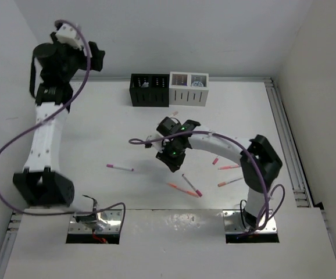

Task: Sort the stationery into containers
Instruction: Pick up the pen from the center of the board, then place the pen in the storage box.

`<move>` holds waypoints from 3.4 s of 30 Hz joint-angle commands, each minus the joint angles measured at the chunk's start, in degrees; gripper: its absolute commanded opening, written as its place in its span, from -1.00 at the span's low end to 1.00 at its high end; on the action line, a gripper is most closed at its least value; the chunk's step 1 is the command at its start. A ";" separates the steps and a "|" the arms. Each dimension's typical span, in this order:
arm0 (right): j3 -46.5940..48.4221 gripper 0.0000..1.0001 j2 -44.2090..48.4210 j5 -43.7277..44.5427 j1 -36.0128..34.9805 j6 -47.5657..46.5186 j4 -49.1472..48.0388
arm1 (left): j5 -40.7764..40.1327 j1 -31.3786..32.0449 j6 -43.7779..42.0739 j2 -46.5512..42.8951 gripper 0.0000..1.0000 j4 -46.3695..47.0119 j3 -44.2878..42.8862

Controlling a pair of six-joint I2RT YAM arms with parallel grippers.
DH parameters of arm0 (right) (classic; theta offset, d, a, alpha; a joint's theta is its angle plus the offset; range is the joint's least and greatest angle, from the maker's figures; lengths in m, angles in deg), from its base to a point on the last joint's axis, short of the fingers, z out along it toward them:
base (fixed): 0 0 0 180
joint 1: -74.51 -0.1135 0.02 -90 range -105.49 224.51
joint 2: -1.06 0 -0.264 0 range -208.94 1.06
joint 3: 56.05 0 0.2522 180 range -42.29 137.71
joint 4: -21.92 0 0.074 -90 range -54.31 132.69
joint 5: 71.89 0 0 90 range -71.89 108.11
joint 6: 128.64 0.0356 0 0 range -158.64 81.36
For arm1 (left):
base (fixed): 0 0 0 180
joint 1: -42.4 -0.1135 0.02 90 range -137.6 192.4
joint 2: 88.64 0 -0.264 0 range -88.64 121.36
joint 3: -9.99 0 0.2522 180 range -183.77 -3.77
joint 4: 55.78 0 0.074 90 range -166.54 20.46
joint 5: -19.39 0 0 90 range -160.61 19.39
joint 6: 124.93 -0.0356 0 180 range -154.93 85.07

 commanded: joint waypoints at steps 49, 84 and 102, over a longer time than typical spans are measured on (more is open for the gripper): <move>8.55 -1.00 -14.65 4.51 -8.35 4.73 -1.37 | 7.61 -15.86 3.30 -29.50 1.00 -9.97 30.22; 43.79 -1.00 -35.28 19.60 13.62 24.33 -99.72 | 26.24 -25.45 13.70 -18.51 1.00 10.88 33.92; 40.83 0.69 -36.73 22.16 14.50 29.06 -96.12 | 31.35 -24.58 -1.50 -14.63 0.99 -4.59 27.07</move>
